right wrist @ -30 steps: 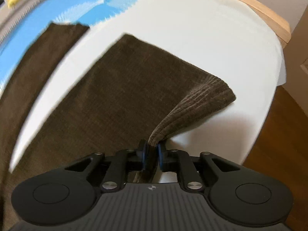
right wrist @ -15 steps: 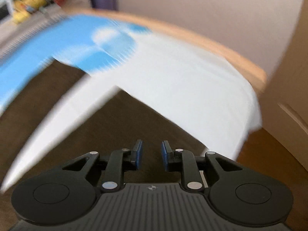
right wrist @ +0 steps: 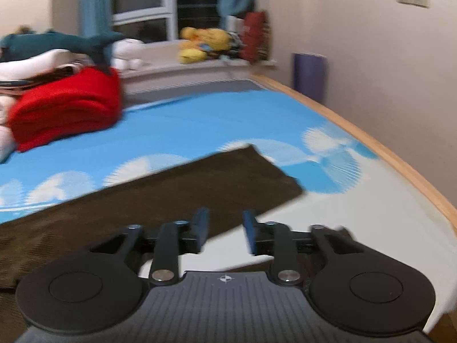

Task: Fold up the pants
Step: 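Raise both tools away from the folded pants, then close the left tool on the grey waistband of the pants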

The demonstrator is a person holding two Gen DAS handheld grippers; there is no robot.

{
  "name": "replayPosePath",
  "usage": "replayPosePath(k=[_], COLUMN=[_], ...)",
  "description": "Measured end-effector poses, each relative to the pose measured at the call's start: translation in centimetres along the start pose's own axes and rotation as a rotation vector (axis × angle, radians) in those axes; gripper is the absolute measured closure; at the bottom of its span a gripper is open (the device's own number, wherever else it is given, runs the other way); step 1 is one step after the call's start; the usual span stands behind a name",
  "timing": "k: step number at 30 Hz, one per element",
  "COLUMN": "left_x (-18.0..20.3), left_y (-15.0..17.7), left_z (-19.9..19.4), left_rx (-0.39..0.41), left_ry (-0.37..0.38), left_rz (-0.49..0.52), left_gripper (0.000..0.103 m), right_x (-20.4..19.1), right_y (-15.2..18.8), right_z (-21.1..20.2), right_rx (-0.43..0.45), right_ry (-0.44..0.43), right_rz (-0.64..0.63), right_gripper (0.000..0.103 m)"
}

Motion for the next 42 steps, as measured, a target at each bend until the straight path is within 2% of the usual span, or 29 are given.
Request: replayPosePath(k=[2, 5, 9, 10, 11, 13, 15, 17, 20, 23, 24, 25, 26, 27, 29, 30, 31, 33, 35, 39, 41, 42], left_x=[-0.2, -0.2, 0.3, 0.3, 0.3, 0.4, 0.6, 0.3, 0.3, 0.7, 0.9, 1.2, 1.5, 1.5, 1.4, 1.3, 1.1, 1.2, 1.6, 2.9, 3.5, 3.7], left_y=[-0.3, -1.2, -3.0, -3.5, -4.0, -4.9, -5.5, -6.6, -9.4, -11.4, -11.3, -11.0, -10.9, -11.3, -12.4, -12.7, -13.1, -13.5, -13.4, -11.8, -10.8, -10.7], left_z=[0.1, 0.1, -0.4, -0.7, -0.8, -1.0, -0.1, 1.5, 3.8, 5.8, 6.6, 7.6, 8.7, 9.3, 10.2, 10.7, 11.3, 12.7, 14.3, 17.0, 17.4, 17.2], left_rx=[-0.010, -0.005, 0.013, 0.025, 0.035, 0.036, -0.018, -0.085, -0.092, 0.016, 0.039, 0.027, 0.003, 0.012, 0.060, 0.078, 0.092, 0.090, 0.054, -0.020, -0.013, 0.005], left_ry=[-0.017, -0.031, -0.030, -0.025, -0.019, 0.010, 0.040, 0.021, 0.026, 0.051, 0.058, 0.067, 0.067, 0.066, 0.060, 0.048, 0.030, 0.026, 0.043, 0.064, 0.057, 0.059], left_rz=[-0.029, -0.070, -0.131, -0.150, -0.171, -0.205, -0.213, -0.221, -0.242, -0.239, -0.229, -0.211, -0.195, -0.198, -0.197, -0.196, -0.202, -0.197, -0.174, -0.066, 0.013, 0.043], left_gripper=[0.024, 0.024, 0.025, 0.028, 0.033, 0.074, 0.088, 0.094, 0.094, 0.093, 0.093, 0.092, 0.092, 0.089, 0.058, 0.029, 0.015, 0.015, 0.015, 0.016, 0.027, 0.048], right_x=[-1.5, -3.6, -6.9, -7.7, -8.2, -9.3, -10.2, -11.1, -12.1, -12.3, -12.2, -12.1, -12.0, -11.7, -11.3, -11.1, -11.0, -10.6, -10.1, -9.3, -8.9, -8.6], right_y=[-0.9, -2.0, -2.8, -2.9, -3.0, -3.1, -3.0, -2.8, -2.7, -2.7, -2.7, -2.6, -2.6, -2.5, -2.2, -2.0, -2.1, -2.1, -1.9, -1.3, -1.2, -1.0], right_z=[0.7, 2.0, 3.6, 3.7, 4.0, 4.6, 5.0, 5.4, 5.5, 5.4, 5.4, 5.5, 5.7, 5.9, 6.4, 6.6, 6.7, 7.0, 7.4, 7.9, 8.0, 8.0], right_rx=[0.023, 0.035, 0.051, 0.055, 0.060, 0.061, 0.045, 0.018, 0.002, -0.001, 0.000, -0.004, -0.014, -0.027, -0.055, -0.067, -0.070, -0.071, -0.084, -0.111, -0.119, -0.122], right_ry=[-0.040, -0.074, -0.125, -0.128, -0.118, -0.120, -0.134, -0.161, -0.188, -0.161, -0.156, -0.158, -0.163, -0.171, -0.179, -0.182, -0.179, -0.169, -0.160, -0.149, -0.142, -0.138], right_rz=[-0.002, -0.004, -0.006, -0.021, -0.032, -0.040, -0.036, -0.033, -0.053, -0.092, -0.091, -0.088, -0.084, -0.078, -0.067, -0.065, -0.065, -0.065, -0.059, -0.069, -0.071, -0.070], right_gripper=[0.049, 0.047, 0.035, 0.035, 0.035, 0.035, 0.035, 0.035, 0.036, 0.045, 0.052, 0.057, 0.068, 0.078, 0.082, 0.082, 0.082, 0.082, 0.082, 0.082, 0.082, 0.082])
Point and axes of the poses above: each gripper's, at about its wrist camera, not at the fingertips, and z roughly the way its jaws point, x to its right, y to its underside, the point moved 9 cm from there along z, roughly the way its jaws point, and after that the axes turned 13 degrees about -y, right-handed, at the moved point
